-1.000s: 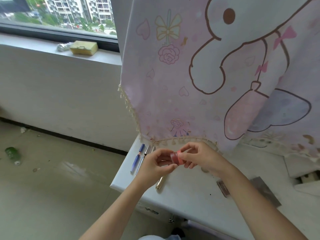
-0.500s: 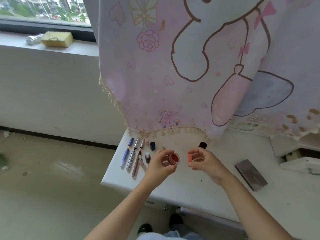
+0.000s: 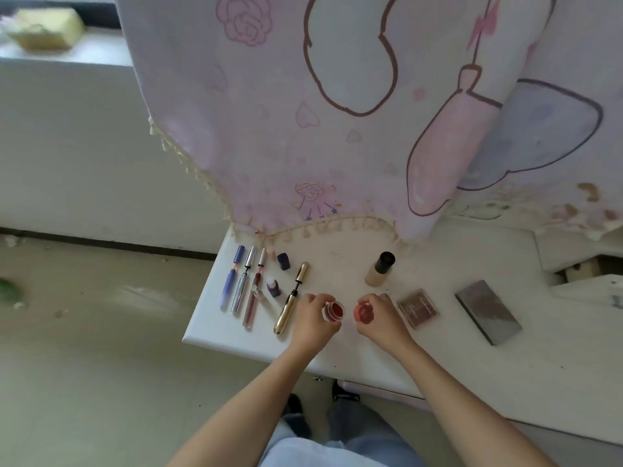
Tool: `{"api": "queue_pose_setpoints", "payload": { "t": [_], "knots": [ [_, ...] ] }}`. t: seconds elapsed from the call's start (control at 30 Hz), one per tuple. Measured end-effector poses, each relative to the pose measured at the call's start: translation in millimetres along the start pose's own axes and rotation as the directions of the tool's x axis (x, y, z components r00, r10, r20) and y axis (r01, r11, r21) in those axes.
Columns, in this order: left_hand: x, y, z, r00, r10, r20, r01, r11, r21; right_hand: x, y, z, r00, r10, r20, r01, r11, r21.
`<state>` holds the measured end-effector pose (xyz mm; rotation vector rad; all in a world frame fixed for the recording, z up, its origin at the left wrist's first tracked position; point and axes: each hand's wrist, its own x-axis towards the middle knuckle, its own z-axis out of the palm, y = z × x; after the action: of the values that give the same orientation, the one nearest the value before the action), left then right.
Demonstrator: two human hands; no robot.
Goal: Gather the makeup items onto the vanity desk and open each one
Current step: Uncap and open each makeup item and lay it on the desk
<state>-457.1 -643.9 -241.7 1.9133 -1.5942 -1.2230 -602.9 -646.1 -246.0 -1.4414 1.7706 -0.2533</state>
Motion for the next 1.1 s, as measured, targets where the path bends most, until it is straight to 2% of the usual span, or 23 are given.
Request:
{"api": "queue_pose_setpoints", "payload": {
  "t": [0.23, 0.53, 0.73, 0.83, 0.93, 1.0, 1.03, 1.1],
  "knots": [
    [14.7, -5.6, 6.8, 0.999, -0.014, -0.036, 0.02, 0.981, 0.191, 12.4, 2.0, 12.5, 0.998, -0.039, 0.044, 0.048, 0.973, -0.226],
    [20.2, -14.6, 9.4, 0.998, -0.052, -0.029, 0.057, 0.969, 0.241, 20.2, -2.2, 17.7, 0.994, -0.097, 0.052, 0.108, 0.947, -0.301],
    [19.2, -12.3, 7.3, 0.998, -0.059, 0.005, 0.056, 0.96, 0.276, 17.1, -5.2, 13.3, 0.994, -0.077, 0.077, 0.098, 0.94, -0.326],
    [14.4, -9.5, 1.0, 0.999, -0.033, 0.03, 0.025, 0.97, 0.243, 5.0, -12.5, -0.2, 0.989, -0.139, -0.057, 0.119, 0.958, -0.259],
    [8.5, -6.1, -13.3, 0.999, 0.024, 0.029, -0.029, 0.984, 0.175, -1.5, -24.1, -27.1, 0.914, -0.222, -0.338, 0.175, 0.971, -0.164],
    [5.5, -2.4, -23.4, 0.999, 0.048, 0.022, -0.05, 0.992, 0.119, 5.4, -28.2, -46.3, 0.868, -0.194, -0.458, 0.148, 0.98, -0.135],
    [4.6, 0.2, -28.5, 0.999, 0.05, 0.016, -0.051, 0.995, 0.087, 10.4, -30.1, -54.3, 0.869, -0.165, -0.467, 0.116, 0.985, -0.131],
    [3.9, 5.9, -38.1, 0.998, 0.061, -0.009, -0.06, 0.997, 0.056, 20.8, -32.1, -64.4, 0.912, -0.113, -0.394, 0.052, 0.985, -0.164]
  ]
}}
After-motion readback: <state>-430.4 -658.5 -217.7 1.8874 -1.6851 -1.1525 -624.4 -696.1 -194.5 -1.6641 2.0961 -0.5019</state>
